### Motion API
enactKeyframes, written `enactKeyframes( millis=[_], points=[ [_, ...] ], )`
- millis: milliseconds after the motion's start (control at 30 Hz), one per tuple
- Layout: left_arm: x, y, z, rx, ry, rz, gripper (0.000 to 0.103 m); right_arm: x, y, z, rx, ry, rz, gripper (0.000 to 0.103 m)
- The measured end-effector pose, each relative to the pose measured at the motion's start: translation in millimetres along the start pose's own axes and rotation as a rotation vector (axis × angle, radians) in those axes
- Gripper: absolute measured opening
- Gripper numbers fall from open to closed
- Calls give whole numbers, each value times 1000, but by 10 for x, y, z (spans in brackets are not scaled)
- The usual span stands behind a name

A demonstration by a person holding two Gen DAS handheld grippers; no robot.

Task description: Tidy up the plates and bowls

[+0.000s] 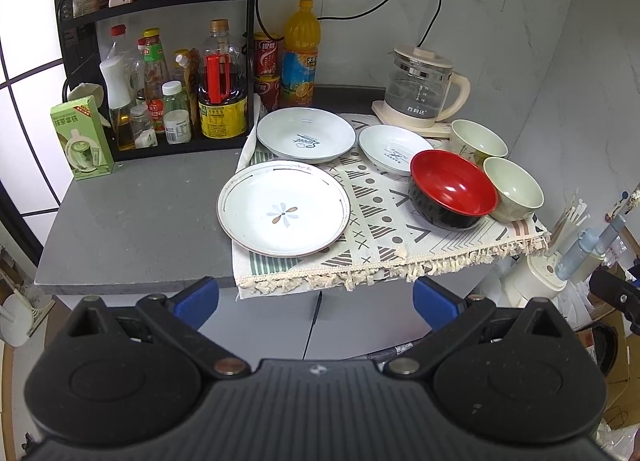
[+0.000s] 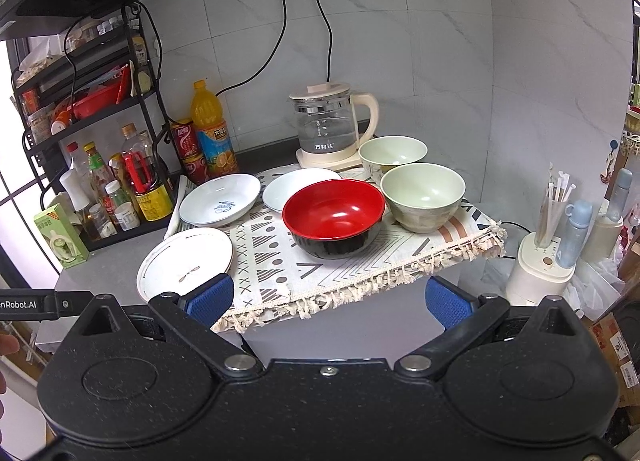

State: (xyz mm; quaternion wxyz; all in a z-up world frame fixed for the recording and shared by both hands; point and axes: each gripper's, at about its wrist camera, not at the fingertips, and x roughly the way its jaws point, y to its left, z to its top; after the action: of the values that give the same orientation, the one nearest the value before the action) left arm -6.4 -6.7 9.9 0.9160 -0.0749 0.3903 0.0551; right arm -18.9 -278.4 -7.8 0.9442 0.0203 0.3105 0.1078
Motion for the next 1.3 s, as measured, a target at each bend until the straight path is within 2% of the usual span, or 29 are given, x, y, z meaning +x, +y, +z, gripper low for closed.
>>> enactKeyframes(
  millis=[667, 1300],
  points=[
    [-14, -54, -27, -1, -1, 0, 102, -31, -65, -39, -16, 16, 6, 103],
    [53, -295, -20, 22, -1, 4, 102, -8, -176, -72, -29, 17, 7, 103]
  ],
)
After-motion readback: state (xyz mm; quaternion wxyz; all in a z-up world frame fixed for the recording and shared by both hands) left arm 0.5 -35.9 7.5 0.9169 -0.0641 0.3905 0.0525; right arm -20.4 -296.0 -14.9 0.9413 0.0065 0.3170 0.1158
